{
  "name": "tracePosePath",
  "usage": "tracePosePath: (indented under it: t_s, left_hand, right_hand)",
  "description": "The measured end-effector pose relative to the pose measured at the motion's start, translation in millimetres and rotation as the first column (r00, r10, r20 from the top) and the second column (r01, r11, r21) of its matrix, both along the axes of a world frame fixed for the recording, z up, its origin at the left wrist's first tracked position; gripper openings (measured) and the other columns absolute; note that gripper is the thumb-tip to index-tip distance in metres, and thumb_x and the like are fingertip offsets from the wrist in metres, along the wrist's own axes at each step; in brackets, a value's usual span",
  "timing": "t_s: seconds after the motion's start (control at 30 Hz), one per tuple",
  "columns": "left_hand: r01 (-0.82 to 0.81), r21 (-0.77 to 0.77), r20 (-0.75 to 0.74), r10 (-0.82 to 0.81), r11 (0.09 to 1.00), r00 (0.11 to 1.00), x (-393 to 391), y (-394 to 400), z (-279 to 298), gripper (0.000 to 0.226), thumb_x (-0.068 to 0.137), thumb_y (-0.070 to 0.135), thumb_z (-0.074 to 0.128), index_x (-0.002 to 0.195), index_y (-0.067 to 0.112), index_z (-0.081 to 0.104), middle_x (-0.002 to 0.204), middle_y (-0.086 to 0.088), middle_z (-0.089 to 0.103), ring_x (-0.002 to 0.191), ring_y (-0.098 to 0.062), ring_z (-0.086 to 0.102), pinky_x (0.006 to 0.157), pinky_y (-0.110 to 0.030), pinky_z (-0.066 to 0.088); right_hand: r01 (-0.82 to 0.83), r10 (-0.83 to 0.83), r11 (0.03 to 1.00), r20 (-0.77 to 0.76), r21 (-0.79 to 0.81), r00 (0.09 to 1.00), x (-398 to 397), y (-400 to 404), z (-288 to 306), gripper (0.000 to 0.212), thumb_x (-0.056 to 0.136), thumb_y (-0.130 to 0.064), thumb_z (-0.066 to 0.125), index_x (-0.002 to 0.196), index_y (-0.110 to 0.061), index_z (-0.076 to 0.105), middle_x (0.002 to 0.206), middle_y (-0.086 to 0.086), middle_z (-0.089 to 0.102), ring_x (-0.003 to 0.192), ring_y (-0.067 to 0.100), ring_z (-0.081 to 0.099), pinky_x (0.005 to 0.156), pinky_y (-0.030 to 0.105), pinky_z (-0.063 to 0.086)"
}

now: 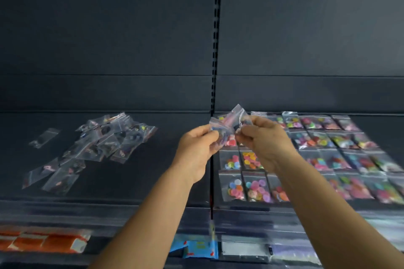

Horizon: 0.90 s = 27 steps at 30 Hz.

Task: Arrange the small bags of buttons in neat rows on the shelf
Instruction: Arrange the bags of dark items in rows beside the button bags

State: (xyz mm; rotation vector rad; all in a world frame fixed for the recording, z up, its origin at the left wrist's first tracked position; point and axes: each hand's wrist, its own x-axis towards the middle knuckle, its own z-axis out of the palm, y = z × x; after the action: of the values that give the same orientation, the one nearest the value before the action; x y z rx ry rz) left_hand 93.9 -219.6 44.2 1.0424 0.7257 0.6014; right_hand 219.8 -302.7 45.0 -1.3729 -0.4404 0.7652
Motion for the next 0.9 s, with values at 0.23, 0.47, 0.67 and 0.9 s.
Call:
tracePosePath:
  t_s: [0.23, 0.47, 0.67, 0.9]
  left_hand:
    - [0.066, 0.019, -0.009, -0.065, 0.998, 0.998, 104, -77, 3, 0.006, 0.089, 0.003, 0.060, 0.085, 0.007, 0.063, 0.080, -0.003, 0.069, 0.066, -0.010, 0.065, 0.070, -0.025, 0.057]
    - [0.146, 0.222, -0.145, -0.115, 0.964, 0.983, 215, -156, -2, 0.005, 0.086, 0.014, 0.066, 0.084, 0.013, 0.070, 0.079, 0.000, 0.071, 0.075, -0.013, 0.066, 0.077, -0.028, 0.055]
    - [0.205, 0.325, -0.226, -0.134, 0.923, 0.965, 286, -194, -1, 0.004, 0.083, 0.016, 0.067, 0.079, 0.015, 0.068, 0.080, -0.005, 0.073, 0.079, -0.022, 0.068, 0.077, -0.037, 0.056]
    - [0.288, 0.338, -0.261, -0.204, 0.896, 0.943, 347, -214, -5, 0.005, 0.085, 0.020, 0.064, 0.083, 0.017, 0.067, 0.076, 0.002, 0.068, 0.061, -0.009, 0.058, 0.058, -0.024, 0.051]
  right_hand:
    - [0.098, -0.078, 0.992, 0.216, -0.085, 0.973, 91, -83, -2, 0.022, 0.084, -0.021, 0.065, 0.063, -0.018, 0.060, 0.058, -0.001, 0.059, 0.062, 0.018, 0.050, 0.066, 0.035, 0.045]
    - [0.150, -0.123, 0.985, 0.261, -0.083, 0.957, 193, -171, 8, 0.020, 0.084, -0.020, 0.067, 0.064, -0.018, 0.067, 0.058, -0.003, 0.061, 0.052, 0.008, 0.052, 0.049, 0.019, 0.044]
    - [0.228, -0.211, 0.971, 0.187, -0.075, 0.959, 257, -220, 12, 0.011, 0.086, -0.008, 0.064, 0.079, -0.012, 0.072, 0.070, -0.002, 0.068, 0.063, 0.010, 0.060, 0.061, 0.022, 0.052]
    - [0.416, -0.384, 0.902, 0.222, -0.117, 0.896, 301, -259, 8, 0.014, 0.086, -0.013, 0.065, 0.074, -0.015, 0.072, 0.062, -0.005, 0.065, 0.056, 0.006, 0.058, 0.056, 0.019, 0.052]
